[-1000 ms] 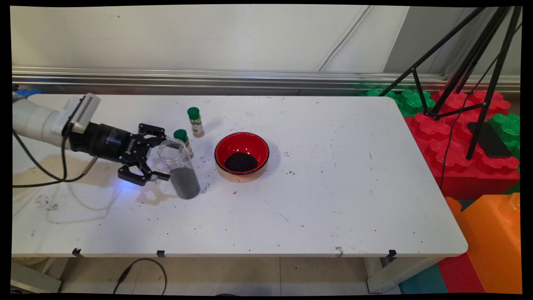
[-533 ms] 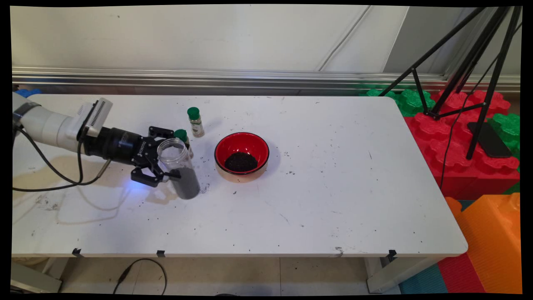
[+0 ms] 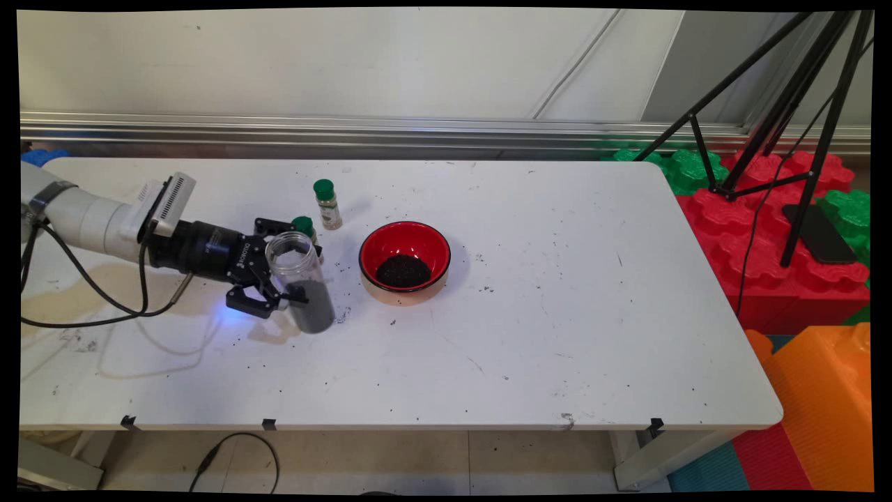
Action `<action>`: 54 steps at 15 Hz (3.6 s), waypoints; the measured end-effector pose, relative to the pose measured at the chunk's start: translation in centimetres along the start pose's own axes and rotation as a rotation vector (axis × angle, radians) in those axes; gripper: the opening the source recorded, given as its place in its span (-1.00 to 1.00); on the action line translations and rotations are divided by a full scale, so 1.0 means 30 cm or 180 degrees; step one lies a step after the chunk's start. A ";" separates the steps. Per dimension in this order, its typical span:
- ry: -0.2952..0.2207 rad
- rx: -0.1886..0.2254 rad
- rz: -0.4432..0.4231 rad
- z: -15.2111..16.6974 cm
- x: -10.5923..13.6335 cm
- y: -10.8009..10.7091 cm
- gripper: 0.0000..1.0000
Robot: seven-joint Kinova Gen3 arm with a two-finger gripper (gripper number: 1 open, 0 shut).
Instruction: Pick up the black seasoning powder from the table, then pour the black seasoning powder in the red bowl
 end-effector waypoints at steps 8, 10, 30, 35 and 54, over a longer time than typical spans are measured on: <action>0.0035 0.0023 -0.0022 0.014 -0.015 0.006 -1.00; 0.0046 0.0033 -0.0027 0.015 -0.017 0.005 -1.00; 0.0180 0.0249 0.0013 0.001 0.153 -0.047 -1.00; 0.0226 0.0328 0.0081 0.013 0.249 -0.082 -1.00; 0.0211 0.0479 0.0519 0.140 0.470 -0.278 -1.00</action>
